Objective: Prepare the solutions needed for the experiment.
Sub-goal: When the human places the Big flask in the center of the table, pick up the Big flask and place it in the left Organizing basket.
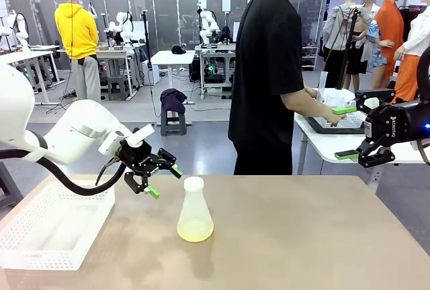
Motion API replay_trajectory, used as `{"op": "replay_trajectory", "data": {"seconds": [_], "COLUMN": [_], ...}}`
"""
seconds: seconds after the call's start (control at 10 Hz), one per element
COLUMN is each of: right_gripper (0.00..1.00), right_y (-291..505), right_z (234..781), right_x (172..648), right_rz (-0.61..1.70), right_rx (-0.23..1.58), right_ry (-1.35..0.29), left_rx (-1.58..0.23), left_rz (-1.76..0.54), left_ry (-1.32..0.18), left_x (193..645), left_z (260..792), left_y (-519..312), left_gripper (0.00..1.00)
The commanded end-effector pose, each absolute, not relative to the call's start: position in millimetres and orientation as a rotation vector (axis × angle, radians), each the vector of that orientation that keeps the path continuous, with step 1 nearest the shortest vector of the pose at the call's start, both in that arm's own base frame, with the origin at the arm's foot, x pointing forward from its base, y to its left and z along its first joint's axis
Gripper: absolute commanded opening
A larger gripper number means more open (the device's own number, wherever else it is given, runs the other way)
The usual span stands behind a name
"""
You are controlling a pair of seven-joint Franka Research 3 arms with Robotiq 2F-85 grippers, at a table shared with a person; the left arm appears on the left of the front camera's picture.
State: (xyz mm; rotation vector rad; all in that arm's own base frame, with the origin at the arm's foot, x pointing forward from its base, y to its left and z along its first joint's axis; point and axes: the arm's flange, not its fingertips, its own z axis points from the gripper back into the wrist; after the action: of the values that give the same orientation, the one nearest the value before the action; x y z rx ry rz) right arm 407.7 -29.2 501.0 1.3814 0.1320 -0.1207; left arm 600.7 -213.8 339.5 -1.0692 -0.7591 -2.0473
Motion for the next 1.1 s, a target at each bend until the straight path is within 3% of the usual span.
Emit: {"op": "replay_trajectory", "data": {"seconds": [0.0,0.5,1.0], "right_gripper": [1.00,1.00,1.00], "right_y": [-28.4,-28.4,-28.4], "right_z": [501.8,501.8,501.8], "right_x": [406.8,406.8,406.8], "right_rz": [-0.121,-0.121,-0.121], "right_rx": [1.377,1.377,1.377], "right_ry": [0.122,0.122,0.122], "left_rx": [-1.085,-1.188,-1.410], "left_rz": [-2.037,-2.055,-1.950], "left_ry": [-0.695,-0.588,-0.507], "left_x": [621.5,632.7,625.2], "left_z": [331.0,322.9,311.1], "left_y": [-229.9,-265.5,-276.2], "left_gripper": [1.00,1.00,1.00]}}
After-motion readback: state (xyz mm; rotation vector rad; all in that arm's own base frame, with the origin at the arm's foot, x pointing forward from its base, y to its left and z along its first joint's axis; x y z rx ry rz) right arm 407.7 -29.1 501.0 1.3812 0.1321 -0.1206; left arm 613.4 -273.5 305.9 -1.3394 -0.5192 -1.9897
